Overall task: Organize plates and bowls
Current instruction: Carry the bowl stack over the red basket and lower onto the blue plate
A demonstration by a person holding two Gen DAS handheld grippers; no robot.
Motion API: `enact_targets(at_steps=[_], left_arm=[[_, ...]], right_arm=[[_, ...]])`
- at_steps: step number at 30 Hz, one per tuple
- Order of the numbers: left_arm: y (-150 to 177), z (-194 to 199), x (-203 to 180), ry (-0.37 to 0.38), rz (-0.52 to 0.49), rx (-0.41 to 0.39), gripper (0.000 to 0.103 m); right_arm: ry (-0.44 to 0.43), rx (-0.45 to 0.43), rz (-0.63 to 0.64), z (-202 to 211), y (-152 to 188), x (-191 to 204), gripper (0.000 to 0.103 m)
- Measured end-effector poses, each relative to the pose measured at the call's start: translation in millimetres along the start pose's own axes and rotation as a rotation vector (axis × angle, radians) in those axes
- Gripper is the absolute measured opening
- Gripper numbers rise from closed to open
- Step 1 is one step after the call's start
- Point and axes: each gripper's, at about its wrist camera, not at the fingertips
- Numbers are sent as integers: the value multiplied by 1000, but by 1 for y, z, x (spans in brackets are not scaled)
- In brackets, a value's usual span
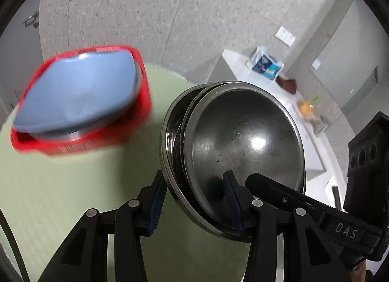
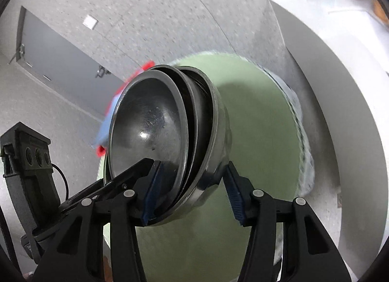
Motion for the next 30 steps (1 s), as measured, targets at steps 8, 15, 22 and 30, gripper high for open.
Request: enact_targets(at_steps=[8,15,22,30], left_arm=[[-44,19,62,-1,58,-70,44],[-64,34,125,-68,144,-105,44],[-69,28,158,-131,195,-71,44],[-75,4,174,-157,232,-14,43]], right_arm=[[-40,-42,60,-29,-31,63,52],[-79,-13,136,-75,-36,112,52],[-89,66,182,-127,-29,141,52],[-55,130,207,-165,-22,147,52]])
Point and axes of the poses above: each gripper's, at about its wrist camera, not at the fingertips, and z roughly against the way its jaws point, x to its left, y to its underside, and after that the axes turned 13 degrees about -x, right-handed
